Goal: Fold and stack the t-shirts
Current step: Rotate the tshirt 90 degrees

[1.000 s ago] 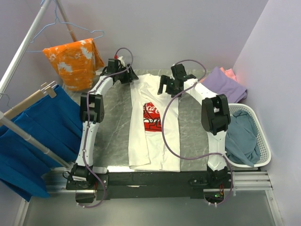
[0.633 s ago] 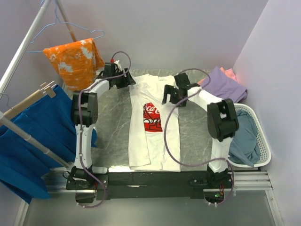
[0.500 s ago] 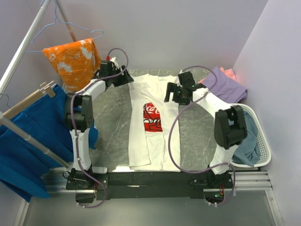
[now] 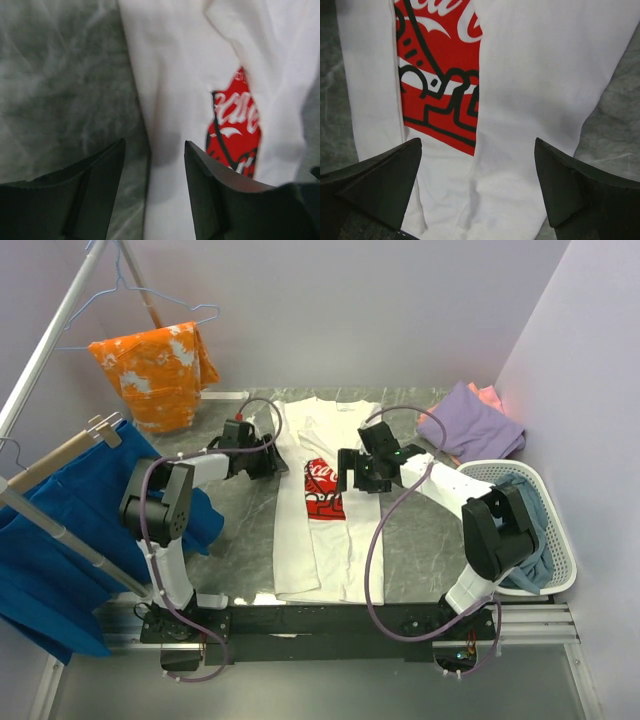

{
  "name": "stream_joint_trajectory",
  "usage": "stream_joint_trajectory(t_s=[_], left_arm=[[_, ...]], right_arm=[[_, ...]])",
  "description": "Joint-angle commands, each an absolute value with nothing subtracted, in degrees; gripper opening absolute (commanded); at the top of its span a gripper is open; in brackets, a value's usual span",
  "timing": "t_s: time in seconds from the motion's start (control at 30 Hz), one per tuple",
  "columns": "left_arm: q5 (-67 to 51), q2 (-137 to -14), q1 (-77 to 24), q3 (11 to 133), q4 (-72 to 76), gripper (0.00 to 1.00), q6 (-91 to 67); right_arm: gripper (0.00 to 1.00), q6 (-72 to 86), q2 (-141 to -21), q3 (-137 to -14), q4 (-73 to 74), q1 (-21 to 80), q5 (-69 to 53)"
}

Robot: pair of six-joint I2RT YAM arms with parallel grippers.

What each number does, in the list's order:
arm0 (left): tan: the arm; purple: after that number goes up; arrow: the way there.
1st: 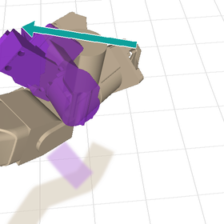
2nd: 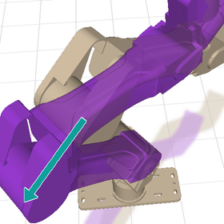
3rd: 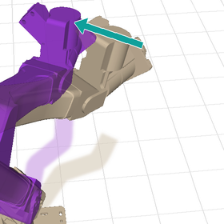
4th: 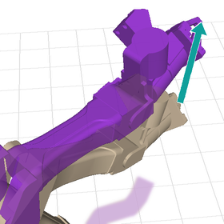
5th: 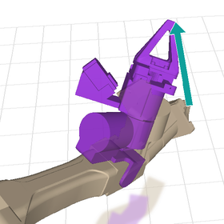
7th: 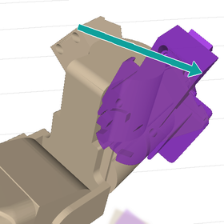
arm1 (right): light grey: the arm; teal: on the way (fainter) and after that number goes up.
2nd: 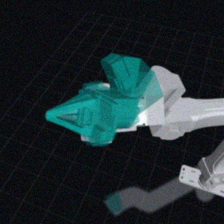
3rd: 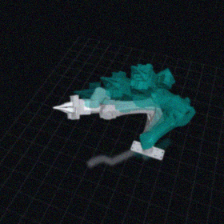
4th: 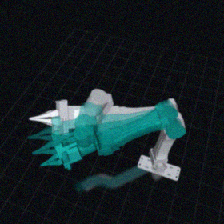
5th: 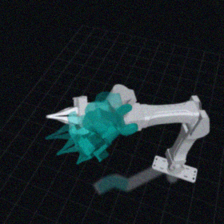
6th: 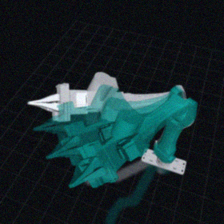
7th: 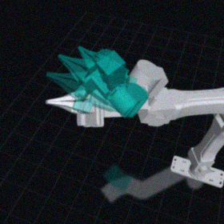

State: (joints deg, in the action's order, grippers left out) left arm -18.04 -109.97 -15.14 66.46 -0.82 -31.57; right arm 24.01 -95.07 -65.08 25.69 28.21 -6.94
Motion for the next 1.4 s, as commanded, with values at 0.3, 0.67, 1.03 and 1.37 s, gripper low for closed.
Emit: stream_joint_trajectory(t_s=[0.3,0.67,1.03,1.37], left_arm=[[-10.91,-92.75,-23.81,49.32,-1.39,0.6,-36.21],[-4.4,-68.04,-29.09,35.51,-14.32,0.62,-40.6],[-6.33,-51.78,-35.84,26.03,-20.04,0.62,-50.26],[-1.23,-48.16,-45.87,20.57,-23.81,0.61,-60.46]], right_arm=[[0.98,27.07,-93.7,-68.48,29.97,28.91,-2.9],[0.98,35.24,-71.22,-48.35,34.1,35.67,-0.35],[0.9,46.3,-65.84,-43.34,40.34,44.56,3.08],[0.91,59.14,-53.62,-33.58,42.63,51.5,3.17]])
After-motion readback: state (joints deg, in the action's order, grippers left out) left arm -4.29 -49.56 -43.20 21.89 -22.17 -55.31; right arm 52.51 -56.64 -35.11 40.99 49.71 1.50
